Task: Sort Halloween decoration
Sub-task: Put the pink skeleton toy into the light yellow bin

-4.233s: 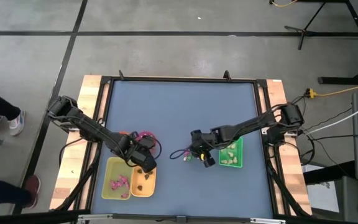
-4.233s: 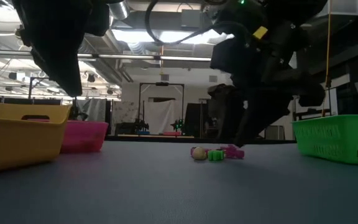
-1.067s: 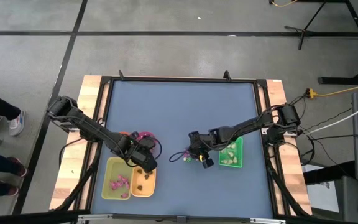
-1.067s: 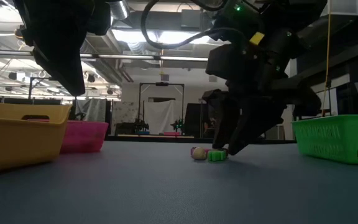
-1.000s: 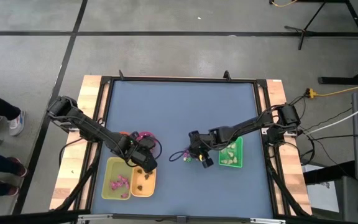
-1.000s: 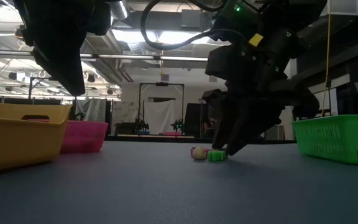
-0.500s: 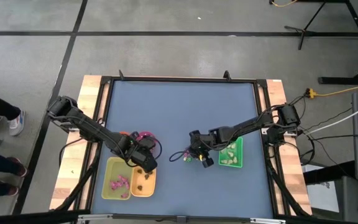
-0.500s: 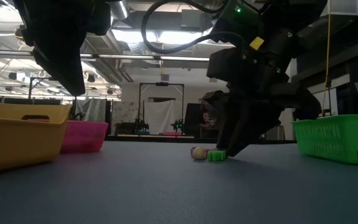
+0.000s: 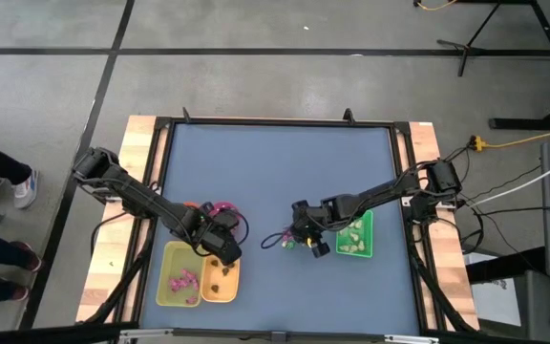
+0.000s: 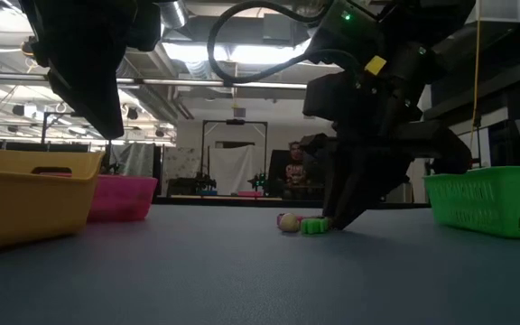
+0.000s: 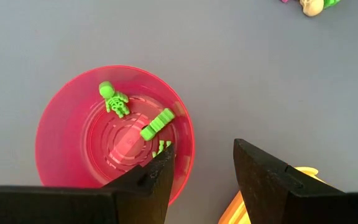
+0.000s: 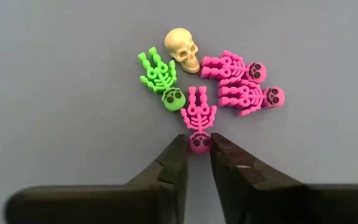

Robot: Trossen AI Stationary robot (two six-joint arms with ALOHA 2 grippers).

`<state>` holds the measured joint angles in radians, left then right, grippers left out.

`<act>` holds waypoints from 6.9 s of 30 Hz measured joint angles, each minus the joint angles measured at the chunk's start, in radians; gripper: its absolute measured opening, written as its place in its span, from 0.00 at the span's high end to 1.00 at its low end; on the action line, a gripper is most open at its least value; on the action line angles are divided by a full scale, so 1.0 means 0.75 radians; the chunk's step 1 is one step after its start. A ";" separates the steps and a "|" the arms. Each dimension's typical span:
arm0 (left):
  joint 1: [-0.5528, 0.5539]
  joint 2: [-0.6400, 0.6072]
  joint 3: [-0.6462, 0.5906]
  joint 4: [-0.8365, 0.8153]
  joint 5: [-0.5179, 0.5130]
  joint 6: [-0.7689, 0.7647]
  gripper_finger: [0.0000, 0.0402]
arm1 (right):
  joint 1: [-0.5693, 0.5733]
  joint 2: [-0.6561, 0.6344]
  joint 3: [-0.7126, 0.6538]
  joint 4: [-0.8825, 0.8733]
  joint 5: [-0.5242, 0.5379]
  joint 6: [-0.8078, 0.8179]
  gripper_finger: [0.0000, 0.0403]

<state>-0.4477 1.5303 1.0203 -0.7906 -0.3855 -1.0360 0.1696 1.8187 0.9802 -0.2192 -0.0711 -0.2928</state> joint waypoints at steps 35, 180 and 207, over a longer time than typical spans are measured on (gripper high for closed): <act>0.027 0.000 0.001 0.521 -0.066 0.307 0.63 | 0.000 -0.001 0.001 0.596 0.000 0.080 0.93; -0.070 -0.002 0.001 -0.152 1.050 -0.355 0.71 | -0.047 -0.002 0.001 0.343 0.116 0.342 0.58; -0.070 -0.002 0.001 -0.151 1.013 -0.355 0.71 | -0.042 -0.002 0.001 0.198 0.082 0.537 0.58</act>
<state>-0.5003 1.5291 1.0206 -0.9038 0.3744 -1.3022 0.1383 1.8175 0.9806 -0.0704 -0.0093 0.1103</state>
